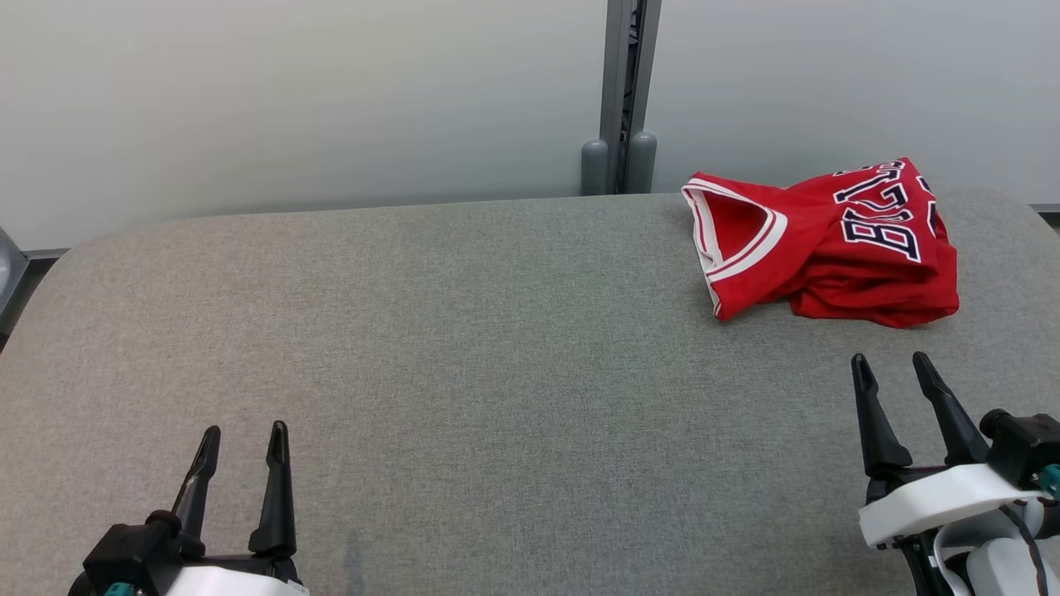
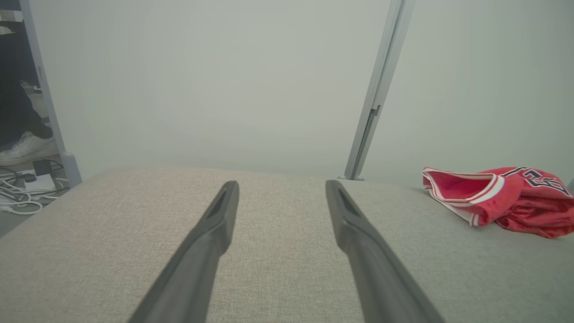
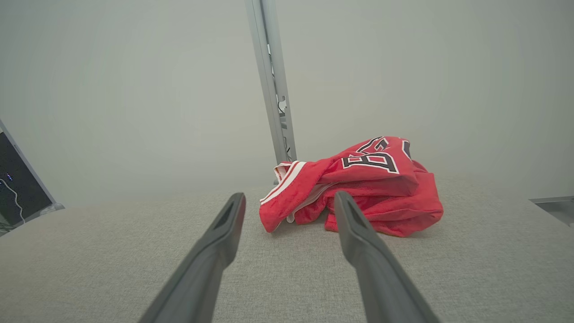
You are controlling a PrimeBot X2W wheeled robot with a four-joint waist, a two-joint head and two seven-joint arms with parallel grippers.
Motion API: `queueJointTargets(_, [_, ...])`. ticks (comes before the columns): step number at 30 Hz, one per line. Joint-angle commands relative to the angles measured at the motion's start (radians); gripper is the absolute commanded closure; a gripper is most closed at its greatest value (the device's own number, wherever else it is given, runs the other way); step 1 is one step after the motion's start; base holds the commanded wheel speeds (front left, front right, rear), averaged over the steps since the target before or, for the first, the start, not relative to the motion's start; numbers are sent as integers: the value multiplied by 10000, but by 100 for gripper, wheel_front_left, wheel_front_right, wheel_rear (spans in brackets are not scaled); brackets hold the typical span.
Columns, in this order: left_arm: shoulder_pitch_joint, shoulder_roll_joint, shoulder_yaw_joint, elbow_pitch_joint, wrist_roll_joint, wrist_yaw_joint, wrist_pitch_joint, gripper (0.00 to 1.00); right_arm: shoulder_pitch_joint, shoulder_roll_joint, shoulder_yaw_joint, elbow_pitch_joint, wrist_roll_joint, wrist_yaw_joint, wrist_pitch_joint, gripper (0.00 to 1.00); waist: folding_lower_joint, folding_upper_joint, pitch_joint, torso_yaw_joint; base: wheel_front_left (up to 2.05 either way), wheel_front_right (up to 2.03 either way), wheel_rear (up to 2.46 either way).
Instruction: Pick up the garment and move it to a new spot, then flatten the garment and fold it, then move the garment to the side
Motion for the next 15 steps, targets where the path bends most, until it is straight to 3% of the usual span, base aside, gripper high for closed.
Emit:
queueJointTargets(1, [-37, -12, 70, 23, 81, -28, -21, 0, 2, -30, -17, -86, -17, 0, -62, 0, 0, 0, 5, -2, 0, 0, 0])
queueJointTargets(15, [-309, -147, 233, 172, 340, -148, -21, 0, 124, -89, 197, -50, 107, 0, -61, 0, 0, 0, -72, -84, 0, 0, 0])
